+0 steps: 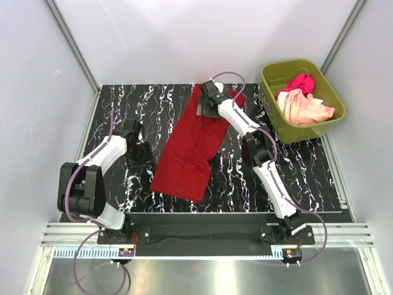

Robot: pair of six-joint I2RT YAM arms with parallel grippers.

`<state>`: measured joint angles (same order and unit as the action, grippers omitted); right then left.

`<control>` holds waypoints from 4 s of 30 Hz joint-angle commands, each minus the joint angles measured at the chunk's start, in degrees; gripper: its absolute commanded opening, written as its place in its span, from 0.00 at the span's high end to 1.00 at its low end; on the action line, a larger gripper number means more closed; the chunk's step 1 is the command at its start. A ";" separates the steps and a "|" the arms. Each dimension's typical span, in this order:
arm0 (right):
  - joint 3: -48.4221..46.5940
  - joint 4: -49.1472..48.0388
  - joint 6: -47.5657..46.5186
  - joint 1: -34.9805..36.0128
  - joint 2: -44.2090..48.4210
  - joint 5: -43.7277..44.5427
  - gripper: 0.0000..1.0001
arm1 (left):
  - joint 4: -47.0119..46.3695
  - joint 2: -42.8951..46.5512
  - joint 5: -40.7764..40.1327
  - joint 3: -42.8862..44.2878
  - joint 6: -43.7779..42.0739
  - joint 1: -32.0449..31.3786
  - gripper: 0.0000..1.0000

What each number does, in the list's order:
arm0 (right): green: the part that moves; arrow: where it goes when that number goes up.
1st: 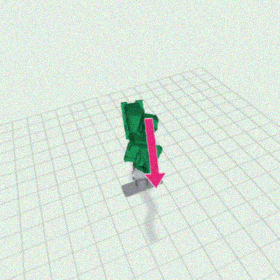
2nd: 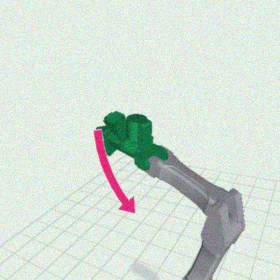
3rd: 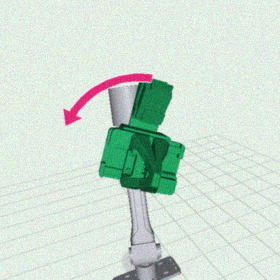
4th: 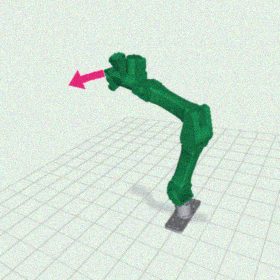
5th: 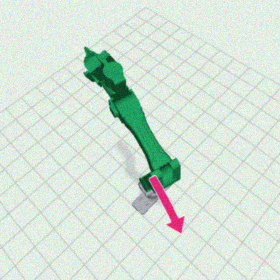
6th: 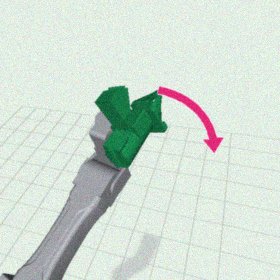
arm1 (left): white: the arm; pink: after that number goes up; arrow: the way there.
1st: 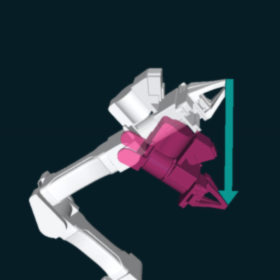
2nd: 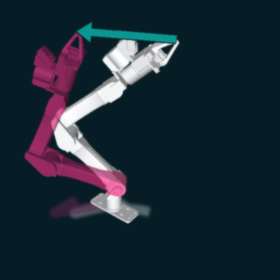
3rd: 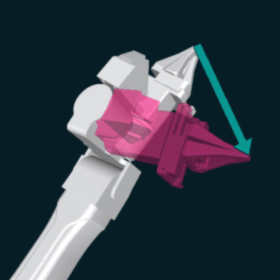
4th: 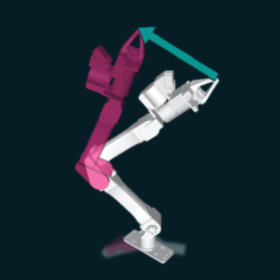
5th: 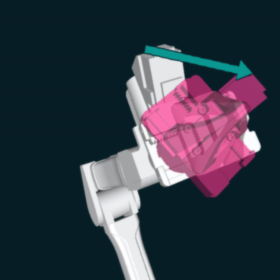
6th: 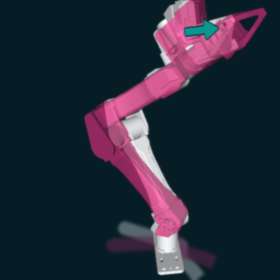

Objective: Fold and stack the t-shirts
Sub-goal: Fold the tshirt

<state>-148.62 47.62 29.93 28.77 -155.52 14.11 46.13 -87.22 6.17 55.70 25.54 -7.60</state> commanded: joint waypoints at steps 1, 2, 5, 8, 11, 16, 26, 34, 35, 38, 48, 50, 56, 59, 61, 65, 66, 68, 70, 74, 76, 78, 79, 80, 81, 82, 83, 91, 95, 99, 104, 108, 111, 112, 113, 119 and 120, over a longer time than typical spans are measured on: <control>-2.29 -6.65 -10.57 0.23 -1.80 -1.45 0.13 | -1.04 3.54 1.90 -1.91 0.74 -0.05 0.38; -4.38 -6.05 -11.47 0.23 -1.80 -1.10 0.11 | -1.56 3.72 2.35 -2.44 0.74 -0.05 0.37; -7.74 -2.37 -12.35 -0.30 -0.14 -1.89 0.09 | -2.36 3.38 3.66 -3.05 -0.14 -0.05 0.37; -0.93 -0.78 -12.88 -0.47 8.37 -2.51 0.06 | -3.15 0.39 5.60 -3.14 -0.84 -0.05 0.37; 6.92 3.77 -11.30 -0.39 20.30 -3.73 0.01 | -4.64 -1.63 5.69 -3.14 -0.84 -0.14 0.37; 31.88 7.86 -5.07 -0.04 36.22 -16.43 0.02 | -5.00 -4.62 4.46 -2.27 -2.07 -0.14 0.39; 79.87 -11.57 9.09 5.32 64.02 -35.11 0.13 | -7.46 -5.07 10.96 -6.22 -0.84 -0.31 0.45; 90.25 -22.99 11.99 10.24 60.52 -43.02 0.19 | -8.51 -4.01 11.14 -9.29 0.74 -2.68 0.54; 90.78 -23.88 12.34 10.60 59.03 -43.89 0.19 | -8.60 -3.92 10.88 -9.56 1.09 -3.04 0.56; 92.98 -27.12 14.18 12.61 57.18 -45.66 0.22 | -9.82 -3.31 11.58 -11.05 3.19 -4.79 0.60; 95.35 -28.10 15.51 13.76 53.48 -43.20 0.34 | -11.94 -1.99 12.19 -14.83 7.33 -7.78 0.76; 96.23 -27.23 15.68 13.76 53.74 -42.68 0.45 | -12.20 -1.64 12.81 -15.53 7.77 -8.13 0.79; 101.76 -16.43 14.01 13.76 62.94 -32.49 0.93 | -12.73 -0.50 14.13 -16.06 10.58 -14.80 0.82; 106.51 -13.43 14.19 13.76 69.01 -29.14 0.99 | -13.26 0.56 14.92 -16.94 12.78 -18.76 0.81; 109.14 -12.73 14.62 13.68 71.49 -28.17 1.00 | -13.96 2.48 16.32 -18.78 14.27 -19.38 0.78; 111.44 -13.69 14.98 13.68 73.79 -29.14 0.95 | -11.59 6.26 16.85 -20.02 14.19 -20.00 0.63; 111.53 -13.52 14.98 13.76 73.78 -29.57 0.90 | -11.07 7.06 16.50 -20.28 14.01 -20.18 0.56; 111.96 -13.16 15.33 13.68 74.48 -29.84 0.72 | -10.10 9.08 16.41 -20.55 13.75 -20.09 0.51; 112.84 -13.07 16.03 13.68 76.41 -29.75 0.52 | -9.83 9.52 16.76 -20.55 13.31 -20.09 0.48; 114.07 -13.07 16.91 13.76 79.14 -31.07 0.49 | -11.76 8.13 19.83 -20.46 12.34 -20.35 0.47; 114.95 -13.78 17.00 13.76 79.93 -31.86 0.50 | -12.46 7.68 20.02 -20.46 11.82 -20.62 0.46; 115.74 -14.30 17.18 13.76 80.64 -32.21 0.50 | -12.90 7.24 20.36 -20.46 11.20 -20.88 0.45; 116.01 -15.44 17.18 13.76 80.64 -32.65 0.50 | -13.69 6.98 20.89 -20.55 10.94 -20.97 0.44; 116.36 -16.40 17.18 13.76 80.47 -33.26 0.50 | -14.05 6.54 21.50 -20.63 10.76 -21.23 0.44; 116.88 -17.37 17.18 13.76 80.12 -34.57 0.50 | -14.22 5.84 22.12 -20.63 10.76 -21.49 0.44; 117.15 -18.43 17.09 13.76 79.50 -35.02 0.50 | -14.40 5.40 21.95 -20.72 10.85 -21.76 0.44; 117.33 -18.70 17.26 13.68 79.24 -35.11 0.50 | -14.66 5.22 21.78 -20.81 11.02 -22.20 0.45; 118.73 -20.28 17.88 13.68 80.29 -35.47 0.53 | -13.88 4.43 19.58 -21.60 11.81 -24.13 0.49; 119.00 -20.63 17.88 13.76 80.46 -35.91 0.53 | -12.47 4.34 16.95 -21.16 12.51 -25.27 0.51; 118.91 -21.51 17.88 13.76 79.85 -35.91 0.54 | -11.07 3.37 14.83 -20.90 12.78 -25.45 0.58; 118.56 -20.29 17.97 13.76 80.20 -34.94 0.72 | -10.18 3.37 13.25 -21.07 13.92 -25.71 0.84; 120.40 -18.26 18.76 13.76 83.45 -33.27 1.00 | -9.83 3.37 13.77 -23.17 16.11 -26.33 1.00; 121.28 -18.96 19.29 13.77 84.16 -33.88 1.00 | -10.27 3.28 15.00 -23.97 16.38 -26.68 1.00; 121.28 -19.22 19.11 13.68 83.72 -34.06 1.00 | -10.36 3.46 15.01 -23.63 16.30 -26.94 1.00; 121.28 -19.23 18.85 13.76 83.54 -34.58 1.00 | -10.27 3.37 15.27 -23.36 16.30 -27.21 1.00; 121.90 -20.90 18.94 13.68 83.28 -35.55 1.00 | -11.67 3.72 17.11 -23.27 16.30 -28.00 1.00; 121.64 -20.90 18.76 13.76 83.45 -35.64 1.00 | -11.85 3.99 17.55 -23.10 16.12 -28.17 1.00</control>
<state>-27.05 27.66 48.51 42.37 -72.40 -20.73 34.52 -82.59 27.18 34.54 42.54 -34.89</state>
